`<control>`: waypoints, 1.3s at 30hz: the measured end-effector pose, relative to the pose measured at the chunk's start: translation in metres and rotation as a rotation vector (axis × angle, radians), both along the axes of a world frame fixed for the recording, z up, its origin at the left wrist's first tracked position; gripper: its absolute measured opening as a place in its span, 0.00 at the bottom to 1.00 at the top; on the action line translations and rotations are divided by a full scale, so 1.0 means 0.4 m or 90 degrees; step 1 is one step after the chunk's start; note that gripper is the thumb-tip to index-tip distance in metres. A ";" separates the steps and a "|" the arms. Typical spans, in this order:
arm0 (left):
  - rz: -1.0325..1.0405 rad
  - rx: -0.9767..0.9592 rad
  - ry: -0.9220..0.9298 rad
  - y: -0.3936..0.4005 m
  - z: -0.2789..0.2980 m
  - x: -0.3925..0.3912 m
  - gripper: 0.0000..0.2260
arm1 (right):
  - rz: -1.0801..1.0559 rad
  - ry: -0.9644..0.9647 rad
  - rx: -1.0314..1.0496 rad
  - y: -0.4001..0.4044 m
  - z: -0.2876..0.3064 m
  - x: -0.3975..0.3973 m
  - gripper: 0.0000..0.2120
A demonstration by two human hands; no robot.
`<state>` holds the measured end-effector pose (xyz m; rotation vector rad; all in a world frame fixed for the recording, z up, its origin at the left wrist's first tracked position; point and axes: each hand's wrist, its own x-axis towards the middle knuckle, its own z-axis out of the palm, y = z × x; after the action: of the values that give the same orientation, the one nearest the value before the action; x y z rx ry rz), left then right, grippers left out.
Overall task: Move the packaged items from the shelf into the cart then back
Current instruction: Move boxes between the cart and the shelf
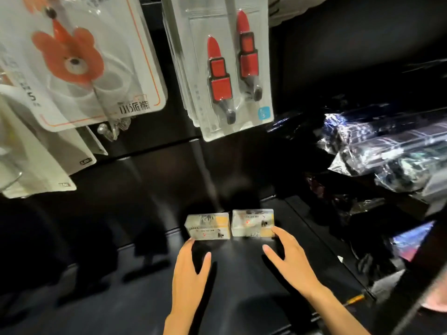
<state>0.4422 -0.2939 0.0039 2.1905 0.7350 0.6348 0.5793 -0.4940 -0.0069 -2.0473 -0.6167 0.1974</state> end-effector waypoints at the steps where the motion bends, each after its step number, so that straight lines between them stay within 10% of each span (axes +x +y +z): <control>1: 0.010 -0.002 0.004 0.020 -0.006 0.012 0.27 | -0.014 -0.003 -0.008 0.015 -0.010 0.021 0.25; 14: 0.031 -0.153 0.009 0.296 -0.127 0.208 0.44 | -0.219 0.121 0.051 0.202 -0.090 0.230 0.20; 31: 0.038 -0.166 -0.012 0.283 -0.133 0.164 0.26 | -0.070 0.219 -0.064 0.139 -0.060 0.204 0.22; 39: -0.050 -0.190 0.013 0.273 -0.145 0.055 0.21 | -0.110 0.183 -0.205 0.132 -0.063 0.172 0.43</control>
<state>0.4641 -0.1848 -0.0540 1.9428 0.7022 0.4324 0.6482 -0.4413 -0.0323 -2.3103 -0.2383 0.5056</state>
